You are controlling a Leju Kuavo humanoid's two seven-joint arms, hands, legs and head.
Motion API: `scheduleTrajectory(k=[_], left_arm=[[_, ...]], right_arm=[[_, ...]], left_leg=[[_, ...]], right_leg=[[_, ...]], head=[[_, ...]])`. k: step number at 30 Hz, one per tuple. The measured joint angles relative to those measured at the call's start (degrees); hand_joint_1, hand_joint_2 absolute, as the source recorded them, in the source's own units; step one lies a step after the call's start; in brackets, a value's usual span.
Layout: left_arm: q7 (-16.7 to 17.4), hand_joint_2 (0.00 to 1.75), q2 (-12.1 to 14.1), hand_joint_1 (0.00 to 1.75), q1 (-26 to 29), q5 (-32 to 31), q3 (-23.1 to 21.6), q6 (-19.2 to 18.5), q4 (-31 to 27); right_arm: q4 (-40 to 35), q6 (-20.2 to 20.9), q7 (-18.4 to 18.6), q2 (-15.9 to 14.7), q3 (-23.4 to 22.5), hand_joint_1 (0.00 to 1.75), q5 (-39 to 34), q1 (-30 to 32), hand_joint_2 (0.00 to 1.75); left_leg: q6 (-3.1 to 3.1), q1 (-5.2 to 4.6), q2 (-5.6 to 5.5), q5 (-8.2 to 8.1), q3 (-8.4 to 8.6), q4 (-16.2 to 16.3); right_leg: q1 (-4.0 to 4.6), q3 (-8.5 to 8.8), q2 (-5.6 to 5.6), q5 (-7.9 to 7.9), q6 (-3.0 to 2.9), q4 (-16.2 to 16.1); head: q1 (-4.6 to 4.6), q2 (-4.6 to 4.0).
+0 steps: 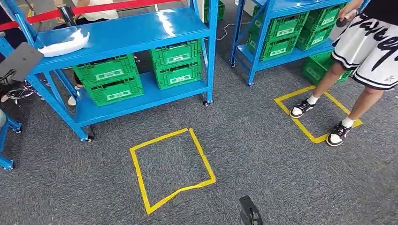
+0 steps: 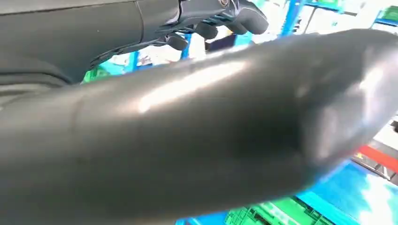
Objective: Take the parts from the cabinet and place them on the table.
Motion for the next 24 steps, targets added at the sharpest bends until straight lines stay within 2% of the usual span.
scheduleTrajectory(k=[1, 2, 3, 4, 5, 6, 7, 8, 9, 10, 11, 12, 13, 14, 15, 16, 17, 18, 19, 20, 21, 22, 23, 24], left_arm=[[-0.04, 0.00, 0.02, 0.00, 0.00, 0.02, -0.44, 0.00, 0.15], [-0.04, 0.00, 0.02, 0.00, 0.04, 0.04, -0.83, 0.00, 0.44], [-0.02, 0.00, 0.20, 0.00, -0.04, 0.07, -1.07, 0.02, 0.53], [0.00, 0.00, 0.35, 0.00, -0.05, 0.15, -1.31, 0.02, 0.29], [0.00, 0.00, 0.42, 0.00, -0.14, 0.24, -1.55, 0.04, 0.11], [0.02, 0.00, 0.44, 0.00, -0.60, 0.31, -1.77, 0.11, 0.09], [0.02, 0.00, 0.48, 0.00, -0.74, 0.31, -1.90, 0.11, 0.00], [0.00, 0.00, 0.46, 0.00, -0.66, 0.33, -2.17, 0.13, 0.05], [-0.04, 0.00, 0.68, 0.00, -0.26, 0.33, -2.32, 0.13, 0.29], [0.04, 0.00, 0.83, 0.00, 0.54, 0.33, -2.47, 0.13, 0.66], [0.15, 0.00, 1.09, 0.00, 1.39, 0.35, -2.60, 0.11, 0.88], [0.15, 0.00, 1.36, 0.00, 1.93, 0.35, -2.63, 0.13, 1.05], [0.13, 0.00, 1.47, 0.00, 2.10, 0.37, -2.65, 0.11, 1.16], [0.13, 0.00, 1.60, 0.00, 2.09, 0.37, -2.65, 0.11, 1.27], [0.11, 0.00, 1.75, 0.00, 2.11, 0.37, -2.67, 0.11, 1.36], [0.09, 0.00, 1.99, 0.00, 2.26, 0.39, -2.69, 0.11, 1.51], [0.09, 0.00, 2.16, 0.00, 2.86, 0.39, -2.71, 0.11, 1.97], [0.09, 0.00, 2.90, 0.00, 3.05, 0.44, -2.76, 0.11, 2.45], [0.20, 0.00, 2.91, 0.00, 3.13, 0.44, -2.78, -0.13, 2.34], [0.24, 0.00, 2.99, 0.00, 2.96, 0.46, -2.78, -0.09, 1.70], [0.31, 0.00, 2.97, 0.00, 2.18, 0.48, -2.80, -0.07, 1.16], [0.35, 0.00, 2.84, 0.00, 0.93, 0.50, -2.82, -0.07, 1.07], [0.31, 0.00, 2.75, 0.00, 0.41, 0.50, -2.93, -0.07, 1.05], [0.35, 0.00, 2.73, 0.00, 0.08, 0.52, -3.08, -0.07, 1.09]], right_arm=[[0.04, 0.00, 0.00, 0.00, -0.02, 0.00, 0.02, 0.10, 0.00], [0.37, 0.02, 0.00, 0.35, -0.02, 0.00, 0.09, 0.33, 0.00], [0.52, 0.13, 0.00, 0.59, -0.09, 0.00, 0.15, -0.03, 0.00], [0.52, 0.07, 0.02, 0.37, -0.13, 0.00, 0.15, -0.18, 0.00], [0.55, 0.00, 0.02, 0.37, -0.15, 0.00, 0.20, -0.11, 0.00], [0.55, -0.02, 0.00, 0.39, -0.15, 0.00, 0.24, -0.20, 0.00], [0.55, -0.02, 0.04, 0.37, -0.15, 0.00, 0.29, -0.21, 0.00], [0.55, 0.00, 0.00, 0.37, -0.15, 0.00, 0.33, -0.23, 0.00], [0.55, -0.02, 0.00, 0.37, -0.17, 0.00, 0.31, -0.23, 0.00], [0.63, 0.00, 0.02, 0.37, -0.17, 0.00, 0.31, -0.13, 0.00], [0.68, -0.02, 0.02, 0.37, -0.17, 0.00, 0.31, 0.08, 0.00], [0.72, -0.02, 0.02, 0.37, -0.20, 0.00, 0.31, 0.29, 0.00], [0.72, -0.02, 0.02, 0.37, -0.24, 0.00, 0.31, 0.49, 0.00], [0.72, -0.02, 0.02, 0.37, -0.28, 0.00, 0.31, 0.61, 0.00], [0.74, -0.02, 0.02, 0.37, -0.31, 0.00, 0.31, 0.65, 0.00], [0.74, -0.02, 0.02, 0.37, -0.35, 0.00, 0.33, 0.71, 0.00], [1.03, 0.02, 0.02, 0.86, -0.37, 0.00, 0.31, 1.43, 0.00], [1.33, -0.09, -0.09, 0.89, -0.44, 0.00, 0.39, 0.82, 0.00], [1.35, -0.11, 0.13, 0.89, -0.50, 0.00, 0.24, 0.43, 0.00], [1.20, 0.02, -0.09, 0.81, -0.50, 0.00, 0.33, 0.60, 0.00], [1.16, -0.02, -0.09, 0.83, -0.50, 0.00, 0.35, 0.46, 0.00], [1.11, 0.00, -0.09, 0.65, -0.50, 0.00, 0.33, 0.13, 0.00], [1.09, -0.02, -0.18, 0.68, -0.50, 0.00, 0.39, -0.14, 0.00], [1.09, -0.02, -0.22, 0.68, -0.50, 0.00, 0.39, -0.54, 0.00]], left_leg=[[-0.81, 0.53, 0.05, -1.09, 1.06, 0.12], [-1.67, 0.00, 0.28, -2.14, 1.43, 0.38], [-2.06, 0.18, 0.29, -2.81, 1.47, 0.02], [-2.54, -0.14, 0.50, -3.20, 2.16, -0.80], [-3.26, 0.05, 0.36, -2.79, 3.75, -0.73], [-3.57, 0.09, 0.28, -1.87, 3.44, 0.39], [-3.83, 0.33, -0.12, 0.08, 1.47, 3.54], [-3.78, 0.39, -0.98, 2.38, -2.01, 9.31], [-3.77, 0.36, -1.35, 2.49, -5.31, 14.10], [-3.66, 0.16, -1.48, 0.11, -8.63, 17.72], [-3.42, -0.03, -1.49, -3.42, -11.15, 19.17], [-3.08, -0.22, -1.50, -6.90, -13.12, 19.10], [-2.57, -0.51, -1.55, -9.56, -14.97, 18.09], [-1.75, -0.95, -1.57, -9.94, -16.52, 15.65], [-1.02, -1.30, -1.67, -8.16, -17.29, 13.18], [0.33, -1.91, -1.97, -1.53, -18.01, 8.90], [1.78, -2.93, -2.47, 12.25, -18.25, 2.58], [2.07, -4.32, -3.34, 17.48, -19.17, -1.09], [2.07, -4.50, -4.29, 17.37, -18.19, -0.21], [1.84, -4.41, -4.24, 15.95, -17.50, 0.23], [2.02, -4.14, -4.05, 14.67, -16.85, 0.32], [2.41, -3.70, -4.14, 14.24, -15.20, 0.42], [2.61, -3.66, -4.05, 12.93, -13.91, 0.35], [2.85, -3.61, -3.90, 11.77, -12.51, 0.34]], right_leg=[[-0.59, 1.59, -0.84, 3.02, 0.85, -5.19], [-0.65, 1.83, -2.17, 5.57, 1.30, -7.03], [-0.30, 2.06, -1.84, 2.75, -0.64, -6.78], [-0.12, 2.05, -1.29, 2.46, -1.77, -5.87], [-0.51, 2.30, -1.03, 1.37, -2.46, -5.78], [-0.44, 2.76, -0.83, 0.69, -2.98, -5.62], [-0.38, 3.68, -0.38, 0.09, -3.64, -5.90], [-0.30, 4.77, -0.19, -0.63, -3.94, -6.18], [-0.25, 5.96, 0.11, -1.28, -4.19, -6.65], [-0.16, 7.65, 0.65, -2.17, -4.33, -7.35], [0.02, 9.37, 1.19, -3.00, -4.49, -7.97], [0.24, 11.01, 1.65, -3.82, -4.62, -8.49], [0.58, 12.69, 2.15, -4.76, -4.74, -9.00], [1.08, 14.70, 2.58, -5.87, -4.99, -9.59], [1.48, 16.19, 2.70, -6.64, -5.13, -10.03], [1.79, 18.20, 2.97, -7.66, -5.25, -10.64], [1.35, 19.01, 3.22, -8.77, -5.35, -11.48], [1.82, 20.99, 3.91, -9.70, -4.63, -11.24], [1.83, 21.76, 4.10, -11.22, -4.58, -11.94], [1.88, 24.05, 4.22, -11.33, -4.71, -12.16], [1.87, 23.46, 4.15, -9.96, -4.55, -10.58], [2.28, 21.97, 4.08, -8.37, -4.01, -6.45], [2.24, 19.20, 2.68, -6.25, -3.77, -1.51], [2.19, 15.65, 1.51, -5.32, -3.44, 3.19]], head=[[0.02, 0.00], [0.26, 0.00], [0.24, 0.00], [0.17, 0.00], [0.09, 0.00], [0.11, 0.00], [0.09, 0.00], [-0.22, 0.00], [-0.26, 0.00], [-0.37, 0.00], [-0.30, 0.00], [-0.44, 0.00], [-0.46, 0.00], [-0.46, 0.00], [-0.46, 0.00], [-0.48, 0.00], [-0.37, 0.00], [-0.38, 0.00], [-0.27, 0.00], [-0.70, 0.00], [-0.68, 0.00], [-0.87, 0.02], [-0.46, -0.04], [-0.70, -0.02]])
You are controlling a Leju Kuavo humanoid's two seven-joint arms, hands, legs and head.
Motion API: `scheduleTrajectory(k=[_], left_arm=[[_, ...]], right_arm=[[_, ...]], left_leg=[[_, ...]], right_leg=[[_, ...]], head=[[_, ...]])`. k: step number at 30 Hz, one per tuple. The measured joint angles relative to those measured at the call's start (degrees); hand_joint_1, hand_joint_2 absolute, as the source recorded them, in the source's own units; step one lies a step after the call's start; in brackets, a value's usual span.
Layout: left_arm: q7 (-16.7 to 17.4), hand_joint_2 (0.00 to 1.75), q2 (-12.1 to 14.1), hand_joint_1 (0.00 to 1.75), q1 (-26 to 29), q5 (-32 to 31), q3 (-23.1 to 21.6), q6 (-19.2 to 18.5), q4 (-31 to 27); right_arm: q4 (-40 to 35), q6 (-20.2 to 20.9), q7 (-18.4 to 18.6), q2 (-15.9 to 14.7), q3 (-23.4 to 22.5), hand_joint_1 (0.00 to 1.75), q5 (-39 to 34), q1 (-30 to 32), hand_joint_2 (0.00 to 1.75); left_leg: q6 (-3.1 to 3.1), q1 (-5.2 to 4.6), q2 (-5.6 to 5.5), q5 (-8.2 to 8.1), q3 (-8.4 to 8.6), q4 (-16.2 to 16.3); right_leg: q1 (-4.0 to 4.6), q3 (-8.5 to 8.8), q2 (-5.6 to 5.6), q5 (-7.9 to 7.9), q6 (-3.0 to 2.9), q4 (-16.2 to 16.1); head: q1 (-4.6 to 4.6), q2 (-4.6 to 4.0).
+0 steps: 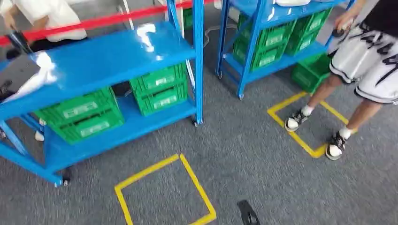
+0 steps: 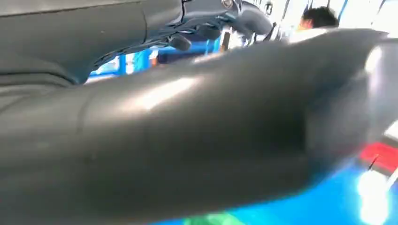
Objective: Take the parts from the cabinet and place them on the table.
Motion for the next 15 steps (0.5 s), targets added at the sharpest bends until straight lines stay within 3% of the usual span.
scheduleTrajectory(k=[1, 2, 4, 5, 6, 7, 8, 9, 11, 12, 13, 14, 15], left_arm=[[0.05, 0.00, 0.00, 0.00, 0.04, 0.04, -0.09, -0.07, 0.15], [0.04, 0.00, -0.02, 0.00, 0.40, 0.04, -0.13, -0.13, 0.26], [-0.02, 0.00, -0.11, 0.00, 1.04, 0.26, -0.15, -0.13, 0.28], [-0.09, 0.00, -0.11, 0.00, 1.19, 0.44, -0.15, -0.13, 0.33], [-0.11, 0.00, -0.04, 0.00, 1.43, 0.68, -0.15, -0.13, 0.50], [-0.11, 0.00, 0.00, 0.00, 1.78, 0.81, -0.15, -0.13, 0.59], [-0.11, 0.00, 0.00, 0.00, 2.43, 0.87, -0.15, -0.13, 0.74], [-0.04, 0.00, 0.13, 0.00, 2.95, 1.01, -0.20, -0.09, 1.36], [0.26, 0.00, 0.11, 0.00, 3.22, 1.42, -0.37, 0.02, 1.09], [0.22, 0.00, 0.33, 0.00, 2.70, 1.53, -0.44, 0.09, 0.37], [0.26, 0.00, 0.33, 0.00, 1.72, 1.68, -0.44, 0.20, -0.09], [0.26, 0.00, 0.59, 0.00, 1.36, 1.92, -0.48, 0.35, -0.15], [0.35, 0.00, 0.68, 0.00, 1.23, 1.99, -0.52, 0.55, -0.02]], right_arm=[[0.00, 0.00, 0.11, -0.02, -0.02, 0.00, -0.02, -0.16, 0.00], [0.00, 0.00, 0.17, -0.09, -0.02, 0.00, -0.02, -0.16, 0.00], [0.00, 0.00, 0.28, -0.22, -0.02, 0.00, -0.04, -0.04, 0.00], [0.02, 0.02, 0.33, -0.22, -0.02, 0.00, -0.09, 0.21, 0.00], [0.02, 0.04, 0.31, -0.24, -0.02, 0.00, -0.07, 0.49, 0.00], [0.02, 0.04, 0.31, -0.22, -0.02, 0.00, -0.02, 0.67, 0.00], [0.04, 0.04, 0.31, -0.22, -0.02, 0.00, 0.04, 0.94, 0.00], [0.37, 0.04, 0.33, -0.24, -0.04, 0.00, 0.09, 1.35, 0.00], [0.39, 0.00, 0.48, -0.24, -0.04, 0.00, 0.20, 0.69, 0.00], [0.37, 0.04, 0.37, -0.24, -0.04, 0.00, 0.26, 0.37, 0.00], [0.35, 0.04, 0.39, -0.13, -0.04, 0.00, 0.28, -0.08, 0.00], [0.35, 0.04, 0.42, -0.13, -0.02, 0.00, 0.44, -0.10, 0.00], [0.35, 0.00, 0.48, -0.17, -0.04, 0.00, 0.55, -0.14, 0.00]], left_leg=[[0.11, 0.04, 0.05, -1.27, 1.41, -0.05], [0.27, 0.08, 0.11, -2.65, 2.90, -0.12], [0.37, 0.19, 0.06, -5.15, 5.95, -0.17], [0.31, 0.21, -0.05, -6.47, 7.59, -0.21], [0.08, 0.21, -0.15, -8.13, 9.66, -0.29], [0.04, 0.20, -0.14, -9.62, 11.42, -0.32], [-0.06, 0.10, -0.05, -11.23, 12.34, -0.49], [-0.21, -0.16, -0.19, -12.70, 14.57, 0.14], [-1.08, -0.24, -0.52, -14.58, 15.63, -1.21], [-1.50, 0.01, -0.41, -13.75, 16.07, -0.14], [-1.79, -0.24, -0.41, -11.73, 14.28, 3.64], [-2.32, -0.19, 0.06, -9.04, 10.85, 9.27], [-2.99, 0.02, 0.69, -7.72, 7.95, 13.81]], right_leg=[[-0.05, -3.56, -0.40, -1.21, 0.22, 3.38], [-0.04, -6.61, -0.53, -4.20, 0.36, 4.98], [-0.01, -11.07, -0.60, -10.55, 0.49, 4.26], [0.01, -12.67, -0.60, -11.75, 0.43, 2.44], [0.03, -13.97, -0.61, -10.39, 0.26, -1.15], [0.12, -14.59, -0.61, -5.59, 0.02, -5.16], [0.37, -14.97, -0.63, 4.47, -0.39, -10.33], [0.51, -15.02, -0.54, 13.62, -0.66, -12.97], [0.69, -13.82, -0.44, 11.31, -1.20, -11.19], [0.86, -13.59, -0.47, 10.33, -1.64, -11.23], [0.40, -12.67, -0.42, 9.59, -1.95, -11.32], [0.12, -11.42, -0.51, 9.05, -2.10, -11.75], [-0.09, -10.14, -0.57, 8.33, -2.32, -12.22]], head=[[0.09, 0.00], [0.11, 0.00], [0.24, 0.00], [0.33, 0.00], [0.37, 0.00], [0.33, 0.00], [0.46, 0.00], [0.13, 0.00], [-0.26, 0.00], [-0.13, 0.00], [-0.04, 0.00], [0.09, 0.00], [0.05, 0.00]])
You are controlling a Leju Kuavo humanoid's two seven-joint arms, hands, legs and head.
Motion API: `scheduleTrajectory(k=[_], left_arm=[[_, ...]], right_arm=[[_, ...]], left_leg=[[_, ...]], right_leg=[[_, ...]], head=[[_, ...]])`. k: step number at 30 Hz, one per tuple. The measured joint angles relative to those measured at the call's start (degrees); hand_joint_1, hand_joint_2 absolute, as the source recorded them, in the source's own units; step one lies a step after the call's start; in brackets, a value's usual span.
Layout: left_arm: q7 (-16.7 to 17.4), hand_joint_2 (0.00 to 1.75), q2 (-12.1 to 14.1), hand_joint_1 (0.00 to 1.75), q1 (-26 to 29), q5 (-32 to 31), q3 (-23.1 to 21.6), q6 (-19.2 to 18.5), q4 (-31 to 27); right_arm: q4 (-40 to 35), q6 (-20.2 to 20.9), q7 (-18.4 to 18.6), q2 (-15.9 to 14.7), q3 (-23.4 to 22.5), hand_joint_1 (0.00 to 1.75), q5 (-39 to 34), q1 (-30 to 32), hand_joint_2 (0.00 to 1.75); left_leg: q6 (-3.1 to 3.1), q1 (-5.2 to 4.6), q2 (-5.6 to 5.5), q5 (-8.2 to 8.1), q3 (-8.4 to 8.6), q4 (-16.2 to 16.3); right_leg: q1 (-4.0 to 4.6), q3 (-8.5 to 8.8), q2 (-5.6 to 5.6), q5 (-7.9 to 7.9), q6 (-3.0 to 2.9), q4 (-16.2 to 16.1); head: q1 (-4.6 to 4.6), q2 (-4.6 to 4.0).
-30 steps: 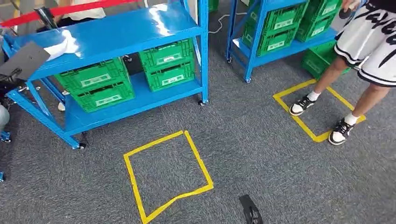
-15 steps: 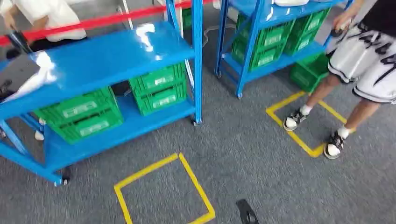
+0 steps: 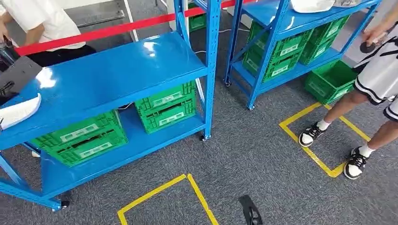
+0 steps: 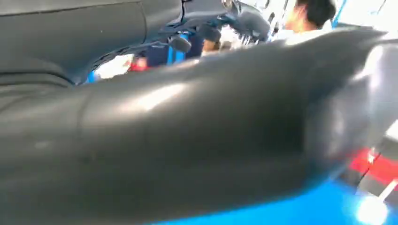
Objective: Take the parts from the cabinet and place them on the table.
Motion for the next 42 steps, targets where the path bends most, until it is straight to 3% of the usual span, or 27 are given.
scheduleTrajectory(k=[1, 2, 4, 5, 6, 7, 8, 9, 10, 12, 14, 15, 18, 19, 20, 21, 23, 27, 30, 33, 34, 35, 36, 38, 39, 41, 42], left_arm=[[0.20, 0.00, 0.04, 0.00, 0.22, 0.13, -0.02, 0.00, 0.18], [0.22, 0.00, 0.11, 0.00, 0.78, 0.37, -0.02, 0.00, 0.29], [-0.09, 0.00, 0.59, 0.00, 1.33, 1.01, -0.02, 0.00, 0.35], [-0.15, 0.00, 0.79, 0.00, 1.32, 1.66, -0.02, 0.00, 0.35], [-0.13, 0.00, 1.09, 0.00, 1.45, 2.23, -0.02, 0.00, 0.41], [-0.13, 0.00, 1.42, 0.00, 1.52, 2.49, -0.02, 0.04, 0.48], [-0.13, 0.00, 1.71, 0.00, 1.55, 2.73, -0.02, 0.15, 0.53], [-0.13, 0.00, 1.77, 0.00, 1.54, 2.86, -0.02, 0.20, 0.61], [-0.09, 0.00, 2.03, 0.00, 1.37, 2.91, -0.04, 0.33, 0.63], [-0.07, 0.00, 2.03, 0.00, 1.18, 2.91, -0.04, 0.61, 0.02], [-0.11, 0.00, 1.94, 0.00, 0.69, 2.93, -0.04, 0.66, -0.13], [-0.11, 0.00, 1.97, 0.00, 0.56, 2.93, -0.04, 0.68, -0.15], [-0.11, 0.00, 1.84, 0.00, 0.85, 2.93, -0.04, 0.68, -0.06], [-0.11, 0.00, 1.79, 0.00, 1.09, 2.93, -0.04, 0.68, 0.00], [-0.09, 0.00, 1.79, 0.00, 1.26, 2.93, -0.04, 0.68, 0.02], [-0.09, 0.00, 1.79, 0.00, 1.31, 2.99, -0.04, 0.68, 0.02], [-0.09, 0.00, 1.79, 0.00, 1.29, 3.13, -0.04, 0.85, -0.06], [0.31, 0.00, 1.86, 0.00, 1.24, 3.34, -0.11, 0.57, -0.02], [3.86, 0.00, 2.12, 0.00, 1.06, 1.99, -0.89, -3.70, 0.07], [8.16, 0.00, 2.38, 0.00, 1.28, 0.02, -2.69, -7.33, 0.48], [9.35, 0.00, 2.49, 0.00, 1.67, -0.46, -3.34, -7.78, 0.68], [10.19, 0.00, 2.73, 0.00, 2.16, -0.77, -3.87, -7.85, 0.85], [10.95, 0.00, 2.93, 0.00, 2.51, -1.05, -4.26, -7.78, 0.96], [12.06, 0.00, 3.36, 0.00, 2.75, -1.47, -5.05, -7.63, 1.03], [12.35, 0.00, 3.63, 0.00, 2.74, -1.44, -5.40, -7.56, 1.05], [12.76, 0.00, 3.89, 0.00, 2.80, -1.25, -5.84, -7.19, 1.16], [12.87, 0.00, 3.93, 0.00, 3.10, -1.18, -5.86, -7.02, 1.18]], right_arm=[[0.00, 0.00, 0.11, -0.04, 0.00, 0.00, 0.04, -0.14, 0.00], [0.00, 0.00, 0.13, -0.04, 0.00, 0.00, 0.04, -0.18, 0.00], [0.00, 0.00, 0.13, -0.04, 0.00, 0.00, 0.09, -0.25, 0.00], [0.00, 0.02, 0.13, -0.04, 0.00, 0.00, 0.24, -0.21, 0.00], [0.00, 0.04, 0.13, -0.04, 0.00, 0.00, 0.28, -0.17, 0.00], [0.00, 0.02, 0.11, -0.04, 0.00, 0.00, 0.39, -0.19, 0.00], [0.00, 0.02, 0.11, -0.04, 0.00, 0.00, 0.39, -0.22, 0.00], [0.04, 0.02, 0.11, 0.00, 0.00, 0.00, 0.41, -0.32, 0.00], [0.02, 0.02, 0.15, 0.00, 0.00, 0.00, 0.48, -0.44, 0.00], [0.02, 0.04, 0.11, 0.00, 0.00, 0.00, 0.55, -0.55, 0.00], [0.02, 0.02, 0.13, -0.04, 0.00, 0.00, 0.55, -0.62, 0.00], [0.02, 0.00, 0.11, -0.07, 0.00, 0.00, 0.57, -0.64, 0.00], [0.02, 0.04, 0.11, -0.04, 0.02, 0.00, 0.57, -0.63, 0.00], [0.02, 0.02, 0.13, -0.04, 0.02, 0.00, 0.57, -0.62, 0.00], [0.02, 0.02, 0.13, -0.07, 0.02, 0.00, 0.57, -0.62, 0.00], [0.02, 0.02, 0.17, -0.07, 0.02, 0.00, 0.61, -0.62, 0.00], [0.02, 0.02, 0.17, -0.07, 0.00, 0.00, 0.72, -0.63, 0.00], [0.02, 0.04, 0.28, -0.02, 0.00, 0.00, 0.83, -0.65, 0.00], [0.02, 0.13, 0.33, 0.07, 0.02, 0.00, 1.05, -0.89, 0.00], [0.02, 0.22, 0.72, 0.04, 0.02, 0.00, 1.40, -0.82, 0.00], [0.02, 0.22, 0.83, 0.04, 0.02, 0.00, 1.42, -0.82, 0.00], [0.02, 0.24, 0.85, 0.04, 0.02, 0.00, 1.44, -0.83, 0.00], [0.02, 0.24, 0.77, 0.04, 0.02, 0.00, 1.46, -0.83, 0.00], [0.02, 0.22, 0.68, 0.04, 0.00, 0.00, 1.51, -0.85, 0.00], [0.02, 0.22, 0.68, 0.04, 0.00, 0.00, 1.57, -0.87, 0.00], [0.02, 0.22, 0.70, 0.04, 0.00, 0.00, 1.60, -1.02, 0.00], [0.02, 0.22, 0.85, -0.07, 0.00, 0.00, 1.59, -0.97, 0.00]], left_leg=[[-0.58, 0.45, 0.18, -0.79, -2.67, 3.03], [-1.08, 1.02, 0.21, -3.23, -5.05, 4.55], [-2.07, 1.96, 0.32, -9.99, -8.62, 3.92], [-2.35, 2.31, 0.49, -11.66, -9.63, 2.29], [-2.32, 2.42, 0.65, -10.46, -9.74, -0.39], [-2.33, 2.44, 0.75, -6.59, -9.56, -4.09], [-1.85, 2.41, 0.85, 0.61, -9.05, -9.16], [-1.34, 2.41, 1.02, 6.44, -9.36, -13.10], [-1.36, 2.09, 1.05, 5.49, -9.35, -12.63], [-0.68, 1.92, 0.75, 6.30, -9.01, -12.44], [0.11, 2.59, 0.76, 9.00, -8.18, -13.43], [0.47, 2.47, 0.77, 8.60, -7.99, -13.43], [1.14, 2.06, 0.75, 8.18, -8.11, -13.24], [1.18, 1.91, 0.66, 7.98, -8.15, -13.09], [1.19, 1.83, 0.61, 7.73, -8.14, -12.85], [1.08, 1.82, 0.55, 7.43, -8.16, -12.46], [0.73, 1.85, 0.53, 6.57, -8.17, -11.29], [-0.37, 1.40, 0.29, 6.15, -8.73, -10.71], [-1.35, 1.45, 0.42, 4.97, -9.41, -9.38], [-2.34, 2.00, 0.58, -0.87, -15.04, 2.92], [-2.48, 2.11, 0.65, -1.70, -16.69, 6.07], [-2.54, 2.20, 0.72, -1.19, -17.21, 6.68], [-2.48, 2.24, 0.74, 0.46, -16.44, 4.73], [-2.03, 2.24, 0.78, 5.72, -11.65, -5.05], [-1.75, 2.20, 0.86, 6.67, -9.53, -9.91], [-1.28, 1.76, 0.73, 5.88, -8.61, -10.73], [-1.53, 1.96, 0.64, 6.17, -8.57, -11.00]], right_leg=[[-0.14, 1.35, -0.02, -0.76, -0.36, -0.45], [-0.30, 2.73, -0.01, -1.53, -0.44, -0.79], [-0.60, 4.90, 0.24, -3.25, -0.04, -0.94], [-0.73, 5.98, 0.38, -4.08, 0.19, -0.93], [-0.87, 7.23, 0.46, -4.90, 0.43, -1.03], [-0.95, 8.34, 0.53, -5.72, 0.66, -1.03], [-1.04, 9.24, 0.55, -6.53, 0.86, -1.02], [-0.98, 9.98, 0.59, -7.16, 1.11, -0.74], [-0.84, 9.87, 0.93, -7.83, 1.61, -0.63], [-0.87, 10.12, 0.78, -8.78, 2.43, -0.74], [-0.91, 10.52, 0.48, -9.43, 3.01, 0.18], [-0.63, 9.50, 0.16, -10.68, 3.08, 2.17], [-0.69, 1.43, -0.04, -16.58, 3.21, 15.67], [-0.67, -0.58, -0.04, -16.66, 3.20, 18.20], [-0.65, -1.06, -0.04, -15.26, 3.16, 17.74], [-0.64, -0.36, -0.05, -12.82, 3.06, 14.89], [-0.70, 3.69, -0.15, -6.81, 2.88, 4.67], [-0.44, 4.15, -0.24, -6.64, 1.80, 2.69], [-1.05, 4.44, -0.34, -6.17, 0.81, 2.20], [-1.10, 4.44, -0.32, -6.25, 0.57, 2.21], [-1.11, 4.44, -0.32, -6.30, 0.53, 2.23], [-1.13, 4.51, -0.31, -6.39, 0.53, 2.23], [-1.16, 4.63, -0.29, -6.49, 0.60, 2.24], [-1.19, 5.13, -0.26, -6.84, 0.94, 2.24], [-1.19, 5.30, -0.28, -7.06, 1.24, 2.21], [-0.94, 5.00, -0.29, -7.17, 1.83, 2.19], [-0.68, 5.03, -0.31, -7.25, 1.29, 2.37]], head=[[0.13, 0.00], [0.17, 0.00], [0.13, 0.00], [0.15, 0.00], [0.20, 0.00], [-0.11, 0.00], [-0.28, 0.00], [-0.44, 0.00], [-0.57, 0.00], [-0.48, 0.00], [-0.35, 0.00], [-0.35, 0.00], [-0.11, 0.00], [-0.11, 0.00], [-0.09, 0.00], [-0.09, 0.00], [-0.07, 0.00], [-0.15, 0.00], [-0.37, 0.00], [-0.48, 0.00], [-0.53, 0.00], [-0.53, 0.00], [-0.53, 0.00], [-0.52, 0.00], [-0.48, 0.00], [-0.46, 0.00], [-0.44, 0.00]])
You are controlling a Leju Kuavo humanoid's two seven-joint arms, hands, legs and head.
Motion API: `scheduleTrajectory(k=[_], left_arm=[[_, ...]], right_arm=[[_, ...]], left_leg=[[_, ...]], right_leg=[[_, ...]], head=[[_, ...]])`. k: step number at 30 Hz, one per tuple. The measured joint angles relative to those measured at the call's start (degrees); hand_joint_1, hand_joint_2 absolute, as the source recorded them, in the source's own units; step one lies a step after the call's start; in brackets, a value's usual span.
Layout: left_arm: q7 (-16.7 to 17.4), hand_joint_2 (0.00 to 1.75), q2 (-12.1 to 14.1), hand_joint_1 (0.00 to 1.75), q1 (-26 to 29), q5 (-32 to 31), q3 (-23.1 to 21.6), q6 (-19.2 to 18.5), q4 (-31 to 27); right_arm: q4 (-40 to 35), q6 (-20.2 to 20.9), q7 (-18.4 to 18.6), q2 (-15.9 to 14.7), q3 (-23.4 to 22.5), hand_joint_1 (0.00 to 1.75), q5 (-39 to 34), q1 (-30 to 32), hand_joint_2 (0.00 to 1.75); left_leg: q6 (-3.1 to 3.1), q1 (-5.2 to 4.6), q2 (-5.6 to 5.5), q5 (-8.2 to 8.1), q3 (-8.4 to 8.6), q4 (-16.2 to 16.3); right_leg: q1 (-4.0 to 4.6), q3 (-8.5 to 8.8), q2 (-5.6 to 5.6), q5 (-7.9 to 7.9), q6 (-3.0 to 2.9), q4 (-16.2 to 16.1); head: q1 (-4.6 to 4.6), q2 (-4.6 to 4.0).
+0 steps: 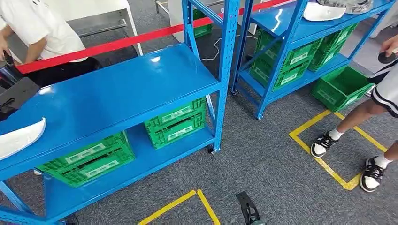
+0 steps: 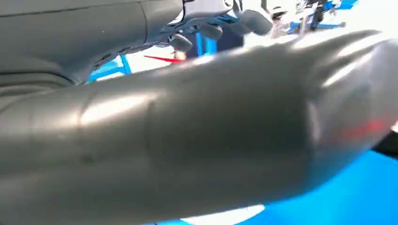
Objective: Take the parts from the cabinet and place them on the table.
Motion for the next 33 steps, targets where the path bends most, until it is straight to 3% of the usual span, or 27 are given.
scheduleTrajectory(k=[1, 2, 4, 6, 7, 8, 10, 11, 12, 13, 15, 16, 18, 20, 26, 28, 33], left_arm=[[0.02, 0.00, 0.04, 0.00, 0.24, 0.07, -0.06, 0.30, 0.02], [0.02, 0.00, 0.33, 0.00, 0.29, 0.09, -0.22, 0.48, 0.11], [0.02, 0.00, 0.48, 0.00, 0.27, 0.24, -0.37, 0.63, 0.15], [0.02, 0.00, 0.48, 0.00, 0.29, 0.61, -0.37, 0.70, 0.06], [-0.04, 0.00, 0.28, 0.00, 0.18, 0.68, -0.39, 0.78, 0.07], [-0.11, 0.00, 0.31, 0.00, 0.05, 0.77, -0.39, 0.90, 0.09], [-0.33, 0.00, 0.17, 0.00, 0.34, 0.81, -0.48, 1.03, 0.18], [-0.46, 0.00, 0.11, 0.00, 0.58, 0.89, -0.55, 1.07, 0.26], [-0.57, 0.00, 0.07, 0.00, 0.77, 0.96, -0.63, 1.09, 0.31], [-0.70, 0.00, 0.04, 0.00, 0.83, 0.96, -0.72, 1.07, 0.31], [-0.81, 0.00, 0.02, 0.00, 0.70, 0.98, -0.76, 1.09, 0.28], [-0.83, 0.00, 0.02, 0.00, 0.64, 0.98, -0.76, 1.09, 0.28], [-0.88, 0.00, 0.11, 0.00, 0.56, 0.98, -0.76, 1.09, 0.24], [-0.94, 0.00, 0.11, 0.00, 0.56, 1.00, -0.79, 1.09, 0.26], [-1.23, 0.00, 0.07, 0.00, 0.46, 1.03, -0.85, 1.09, 0.26], [-1.55, 0.00, 0.04, 0.00, 0.47, 1.03, -0.87, 1.09, 0.26], [-1.75, 0.00, -0.04, 0.00, 0.49, 0.98, -1.03, 1.16, 0.28]], right_arm=[[0.00, -0.02, 0.11, -0.02, 0.00, 0.00, 0.00, 0.01, 0.00], [0.00, -0.02, 0.13, 0.00, 0.00, 0.00, -0.02, 0.02, 0.00], [0.00, -0.04, 0.11, 0.07, 0.00, 0.00, -0.02, 0.00, 0.00], [0.00, -0.11, 0.13, 0.02, -0.04, 0.00, -0.07, -0.18, 0.00], [0.00, -0.20, 0.09, -0.02, -0.13, 0.00, -0.09, -0.24, 0.00], [0.00, -0.17, 0.11, -0.02, -0.20, 0.00, -0.09, -0.38, 0.00], [0.00, -0.17, 0.20, -0.02, -0.33, 0.00, -0.09, -0.32, 0.00], [0.00, -0.17, 0.20, -0.02, -0.39, 0.00, -0.09, -0.25, 0.00], [0.00, -0.17, 0.20, -0.02, -0.41, 0.00, -0.09, -0.24, 0.00], [0.00, -0.17, 0.20, -0.02, -0.44, 0.00, -0.09, -0.29, 0.00], [0.00, -0.20, 0.20, -0.04, -0.50, 0.00, -0.11, -0.36, 0.00], [0.00, -0.20, 0.20, -0.04, -0.50, 0.00, -0.11, -0.37, 0.00], [0.00, -0.20, 0.22, 0.00, -0.50, 0.00, -0.13, -0.38, 0.00], [0.00, -0.20, 0.20, 0.00, -0.52, 0.00, -0.18, -0.34, 0.00], [0.00, -0.17, 0.20, 0.00, -0.81, 0.00, -0.15, -0.39, 0.00], [0.00, -0.15, 0.17, 0.00, -0.83, 0.00, -0.09, -0.40, 0.00], [0.00, -0.15, 0.15, 0.00, -0.87, 0.00, -0.09, -0.40, 0.00]], left_leg=[[0.13, -0.10, -0.09, -0.04, -0.06, -0.01], [0.48, -0.26, -0.20, -0.23, -0.20, 0.17], [1.51, -0.62, -0.27, -0.63, -0.24, 0.38], [2.26, -0.01, -0.17, -0.37, 0.42, -0.48], [2.34, -0.02, -0.17, -0.39, 0.72, -0.63], [2.83, 0.00, -0.04, -0.48, 0.76, -0.60], [3.05, -0.24, 0.02, -0.62, 0.74, -0.52], [3.16, -0.37, 0.03, -0.71, 0.74, -0.43], [3.20, -0.45, 0.01, -0.77, 0.74, -0.31], [3.12, -0.47, -0.03, -0.91, 0.73, -0.06], [2.78, -0.45, -0.09, -1.33, 0.76, 0.56], [2.49, -0.45, -0.09, -1.59, 0.68, 0.92], [1.85, -0.82, -0.25, -1.71, 0.52, 0.98], [2.69, -0.94, -0.23, -1.58, 0.52, 1.01], [2.05, -0.93, -0.05, -1.35, 1.02, 0.22], [1.58, -0.91, -0.06, -1.30, 1.04, 0.10], [1.38, -0.86, -0.06, -1.30, 1.03, 0.07]], right_leg=[[-0.08, 0.07, -0.04, 0.08, -0.17, -0.19], [-0.16, 0.21, -0.05, 0.28, 0.15, -0.63], [-0.53, 0.63, -0.20, 0.21, 1.59, -1.36], [-0.43, 0.74, -0.26, -0.16, 2.31, -1.36], [-0.46, 0.28, -0.22, -0.91, 2.36, 0.18], [-0.35, -1.67, -0.22, -3.01, 2.30, 4.05], [-0.32, -6.74, -0.21, -6.75, 2.23, 13.46], [-0.30, -8.55, -0.20, -7.31, 2.14, 16.53], [-0.27, -9.12, -0.20, -6.52, 2.01, 16.86], [-0.18, -8.28, -0.21, -4.23, 1.80, 14.20], [-0.09, -3.71, -0.22, 1.07, 1.32, 4.16], [-0.05, -2.09, -0.24, 1.18, 1.10, 0.48], [0.16, -1.80, -0.15, 1.34, 0.90, 0.31], [0.15, -1.80, -0.11, 1.61, 1.10, 0.11], [0.18, -1.84, 0.17, 1.58, 0.61, 0.12], [0.20, -1.85, 0.14, 1.53, 0.53, 0.13], [0.16, -1.85, 0.13, 1.53, 0.52, 0.13]], head=[[0.02, 0.00], [0.00, 0.00], [0.00, 0.00], [0.11, 0.00], [0.11, 0.00], [0.33, 0.00], [0.42, 0.00], [0.42, 0.00], [0.39, 0.00], [0.42, 0.00], [0.42, 0.00], [0.42, 0.00], [0.37, 0.00], [0.39, 0.00], [0.33, 0.00], [0.35, 0.00], [0.37, 0.00]])
